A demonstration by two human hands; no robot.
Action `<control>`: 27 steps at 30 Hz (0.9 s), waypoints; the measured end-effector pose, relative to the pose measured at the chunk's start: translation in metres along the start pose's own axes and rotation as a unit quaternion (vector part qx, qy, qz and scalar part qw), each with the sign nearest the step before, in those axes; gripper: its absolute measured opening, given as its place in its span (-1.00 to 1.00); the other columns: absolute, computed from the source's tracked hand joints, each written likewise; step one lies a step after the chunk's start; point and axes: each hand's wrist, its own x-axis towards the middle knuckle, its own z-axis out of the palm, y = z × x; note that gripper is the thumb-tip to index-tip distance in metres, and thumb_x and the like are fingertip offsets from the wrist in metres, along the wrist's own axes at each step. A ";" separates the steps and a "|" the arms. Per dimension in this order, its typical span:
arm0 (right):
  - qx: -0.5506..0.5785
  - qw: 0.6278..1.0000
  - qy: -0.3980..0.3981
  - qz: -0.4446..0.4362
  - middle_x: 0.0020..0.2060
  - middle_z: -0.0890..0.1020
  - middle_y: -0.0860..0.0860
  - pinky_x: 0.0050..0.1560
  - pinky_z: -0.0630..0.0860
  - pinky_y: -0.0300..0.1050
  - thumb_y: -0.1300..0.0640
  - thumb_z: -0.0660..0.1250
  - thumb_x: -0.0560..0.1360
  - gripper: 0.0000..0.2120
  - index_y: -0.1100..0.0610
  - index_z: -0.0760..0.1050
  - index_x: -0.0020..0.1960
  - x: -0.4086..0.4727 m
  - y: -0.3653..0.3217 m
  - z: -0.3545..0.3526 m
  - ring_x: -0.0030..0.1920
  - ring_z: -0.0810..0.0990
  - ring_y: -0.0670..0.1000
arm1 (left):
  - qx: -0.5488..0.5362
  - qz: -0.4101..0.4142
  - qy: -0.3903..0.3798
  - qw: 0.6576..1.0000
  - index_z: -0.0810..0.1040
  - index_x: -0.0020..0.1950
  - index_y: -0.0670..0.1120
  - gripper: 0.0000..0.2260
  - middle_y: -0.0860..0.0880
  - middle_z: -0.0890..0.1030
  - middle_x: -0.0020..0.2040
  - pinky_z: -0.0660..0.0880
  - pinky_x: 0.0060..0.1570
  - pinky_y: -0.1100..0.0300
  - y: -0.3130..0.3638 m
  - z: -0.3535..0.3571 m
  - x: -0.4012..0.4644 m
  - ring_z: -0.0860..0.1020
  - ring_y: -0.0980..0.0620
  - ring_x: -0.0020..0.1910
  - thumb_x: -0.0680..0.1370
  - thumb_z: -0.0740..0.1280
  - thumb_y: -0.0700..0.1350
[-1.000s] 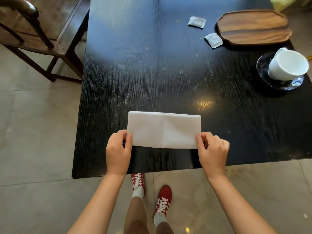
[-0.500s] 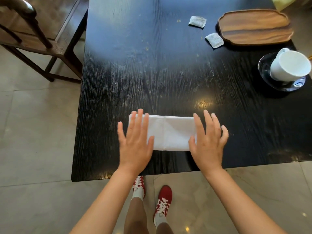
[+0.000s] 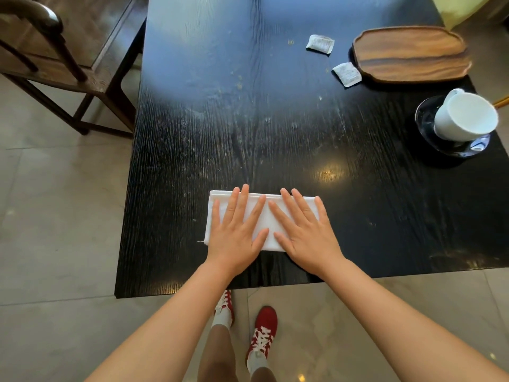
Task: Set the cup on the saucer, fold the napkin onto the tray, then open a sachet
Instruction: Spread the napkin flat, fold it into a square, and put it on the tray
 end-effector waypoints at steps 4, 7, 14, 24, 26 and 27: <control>-0.012 1.000 -0.002 0.003 0.50 0.07 0.09 0.41 -0.08 0.11 -0.18 -0.04 0.52 -0.40 0.05 0.04 0.50 -0.016 0.009 -0.001 0.49 0.00 0.05 | 0.003 0.079 -0.027 0.997 0.03 0.51 0.08 -0.45 -0.09 0.02 0.54 -0.10 0.38 -0.17 -0.020 -0.004 0.017 -0.04 -0.03 0.51 0.54 0.00 0.19; -0.005 0.999 -0.003 0.047 0.49 0.14 0.15 0.38 0.02 0.14 -0.20 -0.03 0.51 -0.37 0.11 0.12 0.48 -0.032 -0.007 -0.001 0.47 0.05 0.09 | 0.048 0.175 -0.029 0.983 0.10 0.49 0.06 -0.49 -0.08 0.12 0.52 -0.07 0.38 -0.17 -0.041 -0.014 0.040 0.10 -0.04 0.50 0.55 -0.02 0.16; 0.046 0.994 -0.023 0.096 0.43 0.28 0.23 0.23 0.15 0.17 -0.20 0.04 0.46 -0.37 0.14 0.29 0.40 -0.079 -0.073 0.008 0.41 0.20 0.16 | 0.031 0.114 -0.008 0.993 0.16 0.49 0.03 -0.45 -0.05 0.20 0.51 -0.03 0.33 -0.37 -0.027 -0.009 0.042 0.08 -0.02 0.49 0.56 -0.12 0.24; 0.000 0.995 0.045 -0.089 0.49 0.12 0.14 0.41 0.02 0.19 0.31 0.17 0.36 -0.33 0.19 0.16 0.47 -0.096 -0.045 0.023 0.50 0.03 0.10 | 0.052 0.326 -0.051 0.943 0.02 0.52 0.09 -0.30 -0.04 0.03 0.55 -0.09 0.38 -0.34 -0.024 -0.018 0.083 -0.06 -0.05 0.52 0.45 0.06 0.36; -0.002 0.992 0.069 -0.106 0.44 0.24 0.15 0.37 0.13 0.20 0.38 0.12 0.36 -0.36 0.20 0.21 0.44 -0.093 -0.040 0.023 0.48 0.13 0.11 | 0.057 0.322 -0.050 0.944 0.02 0.52 0.09 -0.29 -0.03 0.02 0.55 -0.11 0.39 -0.32 -0.023 -0.017 0.084 -0.07 -0.04 0.52 0.44 0.07 0.35; -0.005 0.990 0.080 -0.113 0.42 0.28 0.15 0.35 0.17 0.21 0.39 0.11 0.38 -0.39 0.20 0.24 0.43 -0.092 -0.039 0.023 0.46 0.18 0.11 | 0.062 0.319 -0.050 0.944 0.01 0.52 0.09 -0.29 -0.02 0.02 0.55 -0.12 0.39 -0.31 -0.022 -0.017 0.083 -0.07 -0.04 0.52 0.44 0.07 0.35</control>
